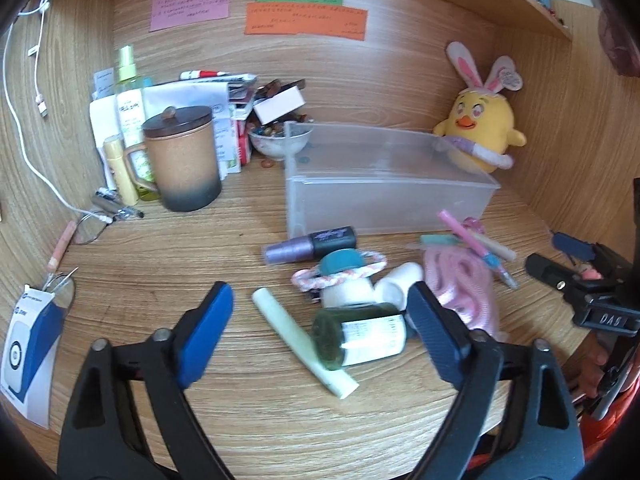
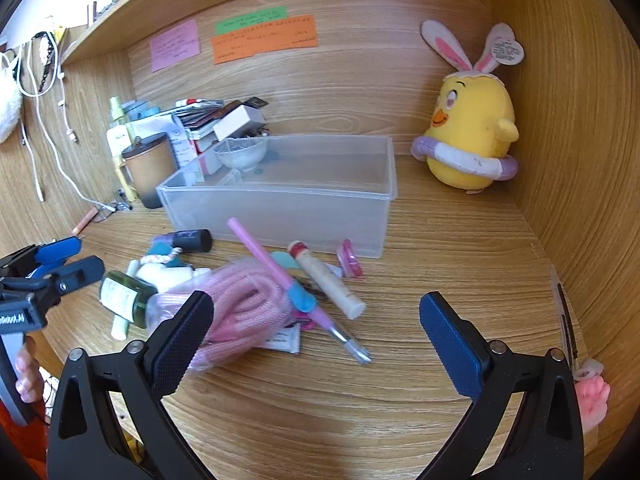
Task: Organize objects
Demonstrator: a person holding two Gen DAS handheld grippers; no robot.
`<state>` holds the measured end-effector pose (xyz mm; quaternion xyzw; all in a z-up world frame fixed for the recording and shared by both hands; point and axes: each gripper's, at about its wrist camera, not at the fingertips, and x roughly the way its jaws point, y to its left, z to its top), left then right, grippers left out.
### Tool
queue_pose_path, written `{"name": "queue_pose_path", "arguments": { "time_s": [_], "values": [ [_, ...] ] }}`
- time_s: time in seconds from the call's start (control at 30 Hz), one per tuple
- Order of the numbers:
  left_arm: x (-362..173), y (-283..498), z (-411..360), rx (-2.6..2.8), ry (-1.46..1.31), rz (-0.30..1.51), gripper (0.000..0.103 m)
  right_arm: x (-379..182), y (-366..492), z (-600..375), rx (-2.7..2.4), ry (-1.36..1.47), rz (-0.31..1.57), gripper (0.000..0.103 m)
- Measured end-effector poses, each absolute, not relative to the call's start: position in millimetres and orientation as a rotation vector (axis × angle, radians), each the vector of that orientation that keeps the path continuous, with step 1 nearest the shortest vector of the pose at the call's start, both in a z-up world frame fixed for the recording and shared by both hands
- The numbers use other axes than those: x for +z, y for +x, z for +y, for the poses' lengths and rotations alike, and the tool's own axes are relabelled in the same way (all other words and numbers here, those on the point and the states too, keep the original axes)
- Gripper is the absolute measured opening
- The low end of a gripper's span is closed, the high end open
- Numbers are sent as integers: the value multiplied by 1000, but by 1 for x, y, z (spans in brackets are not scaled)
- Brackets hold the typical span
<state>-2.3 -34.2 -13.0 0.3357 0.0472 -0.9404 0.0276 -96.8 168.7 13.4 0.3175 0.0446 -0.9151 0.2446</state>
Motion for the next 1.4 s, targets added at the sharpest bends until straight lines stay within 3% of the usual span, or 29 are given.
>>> {"name": "queue_pose_path", "arguments": {
  "time_s": [0.23,0.5,0.87,0.97,1.07,1.13,1.4],
  "values": [
    [-19,-1,-60,-2910,1119,317,86,8,-109,182,-2477,912,98,82],
    [-40,-12,-25,-2944,1265,200,86,-14,-114,173,-2406,999,158,58],
    [-59,-23,-29,-2953,1274,313,86,-29,-130,161,-2335,1075,201,36],
    [-59,-22,-25,-2961,1263,272,80,-30,-132,155,-2319,1079,223,25],
    [-57,-20,-23,-2985,1259,266,66,-29,-131,152,-2303,1073,227,17],
    [-55,-20,-22,-2987,1261,254,65,-28,-127,150,-2295,1063,237,10],
    [-50,-18,-25,-2966,1239,247,64,-17,-107,152,-2332,982,273,10]
  ]
}}
